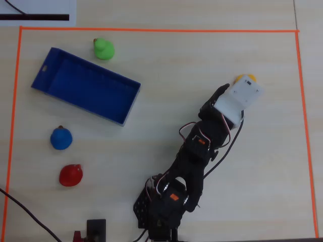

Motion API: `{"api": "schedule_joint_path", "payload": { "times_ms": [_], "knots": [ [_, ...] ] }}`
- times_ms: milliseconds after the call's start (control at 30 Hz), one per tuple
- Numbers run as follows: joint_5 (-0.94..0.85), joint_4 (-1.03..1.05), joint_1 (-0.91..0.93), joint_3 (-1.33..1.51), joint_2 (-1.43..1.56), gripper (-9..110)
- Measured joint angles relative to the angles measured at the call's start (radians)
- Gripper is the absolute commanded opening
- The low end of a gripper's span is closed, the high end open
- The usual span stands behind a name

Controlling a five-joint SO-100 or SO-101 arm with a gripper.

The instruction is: Grasp yellow duck and put it into box.

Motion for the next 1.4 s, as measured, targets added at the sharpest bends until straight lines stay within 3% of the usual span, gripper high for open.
{"api": "schedule_joint_path", "payload": {
  "times_ms": [167,400,933,1067,1400],
  "knots": [
    [-0.006,0.0,0.032,-0.149,-0.175,17],
    [-0.006,0.0,0.051,-0.356,-0.37,30],
    [-0.094,-0.064,0.097,-0.485,-0.621,31],
    [-0.115,-0.067,0.101,-0.485,-0.667,29],
    [-0.153,-0.083,0.109,-0.548,-0.735,13]
  ]
}}
